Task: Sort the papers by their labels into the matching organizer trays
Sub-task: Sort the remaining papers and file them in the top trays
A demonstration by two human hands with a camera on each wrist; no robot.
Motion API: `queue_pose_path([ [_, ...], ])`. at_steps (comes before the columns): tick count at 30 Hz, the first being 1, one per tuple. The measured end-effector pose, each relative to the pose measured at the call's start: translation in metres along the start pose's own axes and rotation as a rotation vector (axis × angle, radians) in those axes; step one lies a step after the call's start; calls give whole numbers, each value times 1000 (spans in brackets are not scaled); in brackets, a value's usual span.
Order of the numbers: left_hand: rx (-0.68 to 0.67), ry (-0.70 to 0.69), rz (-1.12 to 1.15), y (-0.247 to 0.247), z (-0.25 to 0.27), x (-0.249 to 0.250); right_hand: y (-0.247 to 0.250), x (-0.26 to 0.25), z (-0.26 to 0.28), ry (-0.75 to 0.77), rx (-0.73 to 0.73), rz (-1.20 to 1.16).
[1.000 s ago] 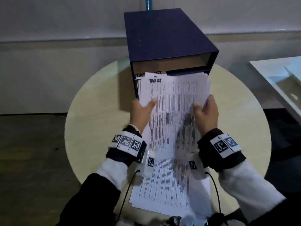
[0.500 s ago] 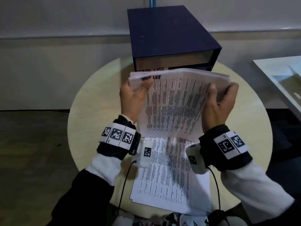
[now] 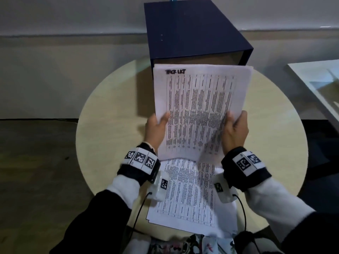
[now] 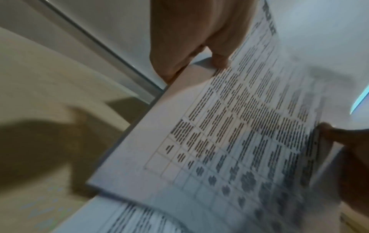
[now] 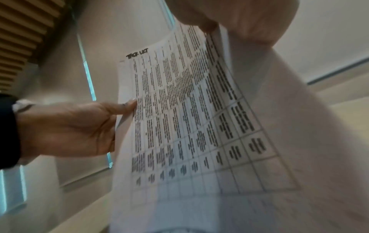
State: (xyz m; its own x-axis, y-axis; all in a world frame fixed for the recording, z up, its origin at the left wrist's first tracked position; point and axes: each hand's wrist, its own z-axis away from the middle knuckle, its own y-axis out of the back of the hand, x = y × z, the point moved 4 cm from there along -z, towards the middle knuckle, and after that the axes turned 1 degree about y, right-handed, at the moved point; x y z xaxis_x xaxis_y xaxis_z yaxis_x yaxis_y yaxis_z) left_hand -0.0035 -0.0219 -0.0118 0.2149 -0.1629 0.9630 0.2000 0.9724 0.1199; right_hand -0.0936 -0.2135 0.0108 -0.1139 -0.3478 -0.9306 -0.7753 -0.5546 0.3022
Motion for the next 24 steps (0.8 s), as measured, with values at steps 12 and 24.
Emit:
queue_pose_path([
  [12, 33, 75, 97, -11, -49, 65, 23, 25, -17, -189, -314, -134],
  [24, -102, 155, 119, -2, -60, 77, 0, -23, -71, -266, -268, -476],
])
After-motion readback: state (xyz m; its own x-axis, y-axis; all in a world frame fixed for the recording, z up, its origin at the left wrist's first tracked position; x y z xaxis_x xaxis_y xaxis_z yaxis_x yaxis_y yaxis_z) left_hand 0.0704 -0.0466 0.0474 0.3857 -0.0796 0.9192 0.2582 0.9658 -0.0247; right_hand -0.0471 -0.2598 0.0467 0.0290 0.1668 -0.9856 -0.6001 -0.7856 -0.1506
